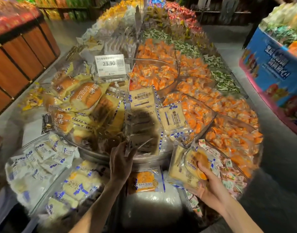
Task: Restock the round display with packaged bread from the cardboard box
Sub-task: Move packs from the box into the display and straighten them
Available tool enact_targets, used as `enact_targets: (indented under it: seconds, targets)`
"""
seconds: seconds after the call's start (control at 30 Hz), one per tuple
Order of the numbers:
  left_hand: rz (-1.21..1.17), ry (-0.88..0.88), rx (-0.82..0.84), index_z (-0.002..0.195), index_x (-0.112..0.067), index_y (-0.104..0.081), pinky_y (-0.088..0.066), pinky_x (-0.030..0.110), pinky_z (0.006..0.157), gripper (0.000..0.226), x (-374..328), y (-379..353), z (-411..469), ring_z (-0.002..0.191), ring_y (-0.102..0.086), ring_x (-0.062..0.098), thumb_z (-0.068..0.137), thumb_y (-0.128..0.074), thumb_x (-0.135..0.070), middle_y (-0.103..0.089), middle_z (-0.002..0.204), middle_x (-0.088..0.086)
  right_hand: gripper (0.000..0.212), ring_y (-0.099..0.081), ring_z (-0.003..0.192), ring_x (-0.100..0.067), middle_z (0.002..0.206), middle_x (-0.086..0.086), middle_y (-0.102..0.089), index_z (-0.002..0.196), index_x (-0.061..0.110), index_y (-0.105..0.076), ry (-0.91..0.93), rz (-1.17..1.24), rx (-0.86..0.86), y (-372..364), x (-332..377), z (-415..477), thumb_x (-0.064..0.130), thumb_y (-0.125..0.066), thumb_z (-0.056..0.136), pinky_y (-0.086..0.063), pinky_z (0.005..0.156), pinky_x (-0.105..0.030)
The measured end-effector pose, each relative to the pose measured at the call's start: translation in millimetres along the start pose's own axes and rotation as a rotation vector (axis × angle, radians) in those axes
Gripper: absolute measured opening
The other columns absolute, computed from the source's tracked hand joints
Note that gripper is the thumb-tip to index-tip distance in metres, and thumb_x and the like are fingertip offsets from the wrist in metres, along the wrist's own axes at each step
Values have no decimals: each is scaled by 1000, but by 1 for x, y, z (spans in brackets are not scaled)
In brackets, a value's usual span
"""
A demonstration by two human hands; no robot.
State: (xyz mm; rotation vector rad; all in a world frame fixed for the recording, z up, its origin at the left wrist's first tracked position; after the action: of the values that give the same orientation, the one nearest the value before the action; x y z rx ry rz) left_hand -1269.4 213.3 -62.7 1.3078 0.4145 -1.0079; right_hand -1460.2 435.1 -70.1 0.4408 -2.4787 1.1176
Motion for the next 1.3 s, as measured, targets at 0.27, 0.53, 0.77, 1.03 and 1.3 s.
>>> enact_targets:
  seconds: [0.27,0.53,0.77,1.03,1.3]
  targets:
    - [137,-6,54,117,-27,-43,-55,45,77,48,8,-3,0,88,-64,26,84,-72,-46,-69,99,5,91,-67,106,-45,128,-23,-64,138,11,-55,-28,-26,3,-4,-1,2,17,-96,57,-61,66,-53]
    - [218,-177,-126,131,-14,-48,-41,36,87,68,-18,14,-7,104,-44,21,79,-69,-53,-47,117,8,113,-63,116,-43,134,-21,-61,141,13,-53,-37,-24,47,-7,-1,1,20,-103,40,-60,74,-54]
    - [341,-288,79,116,-16,-66,-53,37,76,27,-17,-17,-25,92,-61,23,93,-60,-29,-66,110,5,112,-67,109,-40,130,-21,-64,136,11,-57,-16,-29,27,-6,0,-1,21,-103,34,-60,73,-51]
    - [177,-374,165,99,-24,-41,-55,32,53,16,-53,-7,-21,60,-61,15,104,-33,-37,-66,80,2,118,-66,113,-39,131,-19,-64,139,13,-56,54,23,4,3,14,-4,21,-104,32,-60,70,-50]
    - [-76,-624,86,112,-17,-46,-35,8,40,33,-183,15,41,45,-44,-1,104,-32,-46,-55,70,-12,121,-71,98,-41,119,-17,-71,130,19,-61,180,168,32,12,59,-16,17,-104,17,-60,61,-51]
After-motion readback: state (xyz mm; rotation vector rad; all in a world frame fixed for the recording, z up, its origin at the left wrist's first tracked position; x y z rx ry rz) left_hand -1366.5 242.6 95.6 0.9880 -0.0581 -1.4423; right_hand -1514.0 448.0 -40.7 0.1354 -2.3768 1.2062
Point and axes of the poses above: each hand's wrist, its own z-axis towards the middle knuckle, its own y-axis out of the back of the hand, x = y × z, the point moved 8 cm from there along z, towards the middle knuckle
